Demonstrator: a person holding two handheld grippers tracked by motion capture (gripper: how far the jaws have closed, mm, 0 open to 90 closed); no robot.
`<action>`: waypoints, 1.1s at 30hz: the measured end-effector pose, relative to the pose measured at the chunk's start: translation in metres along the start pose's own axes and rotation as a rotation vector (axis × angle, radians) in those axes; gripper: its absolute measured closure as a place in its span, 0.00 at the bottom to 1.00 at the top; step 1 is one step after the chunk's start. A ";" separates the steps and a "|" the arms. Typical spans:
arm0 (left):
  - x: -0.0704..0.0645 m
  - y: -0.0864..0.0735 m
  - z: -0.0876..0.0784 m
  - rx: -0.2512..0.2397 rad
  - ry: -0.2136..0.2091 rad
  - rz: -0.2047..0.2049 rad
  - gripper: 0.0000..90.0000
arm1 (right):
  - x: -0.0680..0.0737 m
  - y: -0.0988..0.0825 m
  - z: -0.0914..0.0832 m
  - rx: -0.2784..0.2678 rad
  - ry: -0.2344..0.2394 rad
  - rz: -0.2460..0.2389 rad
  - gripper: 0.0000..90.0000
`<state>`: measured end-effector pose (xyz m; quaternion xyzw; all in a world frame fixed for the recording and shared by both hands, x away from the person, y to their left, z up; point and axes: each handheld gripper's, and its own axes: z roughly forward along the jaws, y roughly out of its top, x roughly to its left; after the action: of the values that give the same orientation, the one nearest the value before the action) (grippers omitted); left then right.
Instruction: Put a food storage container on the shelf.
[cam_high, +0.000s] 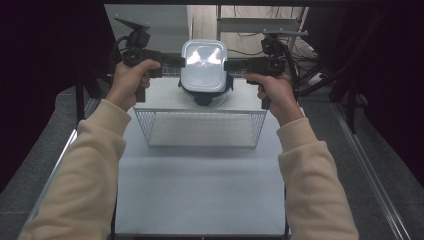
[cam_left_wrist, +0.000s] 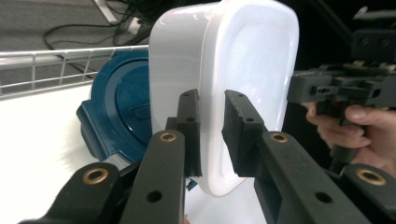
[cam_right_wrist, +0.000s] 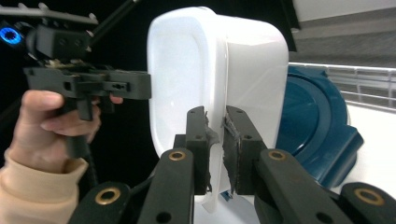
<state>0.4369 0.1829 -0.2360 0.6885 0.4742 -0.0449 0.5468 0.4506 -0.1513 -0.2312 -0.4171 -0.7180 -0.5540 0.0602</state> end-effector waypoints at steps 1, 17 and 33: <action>0.003 0.002 0.001 -0.003 -0.008 -0.009 0.86 | -0.002 0.001 0.000 -0.001 0.004 0.013 0.89; 0.036 0.012 0.023 -0.027 -0.079 -0.159 0.81 | -0.042 0.019 0.020 -0.013 0.035 0.251 0.81; 0.033 0.007 0.023 -0.070 -0.065 -0.144 0.48 | -0.042 0.014 0.027 -0.066 0.030 0.233 0.61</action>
<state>0.4703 0.1846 -0.2590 0.6313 0.5057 -0.0902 0.5810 0.4976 -0.1501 -0.2544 -0.4913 -0.6449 -0.5728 0.1211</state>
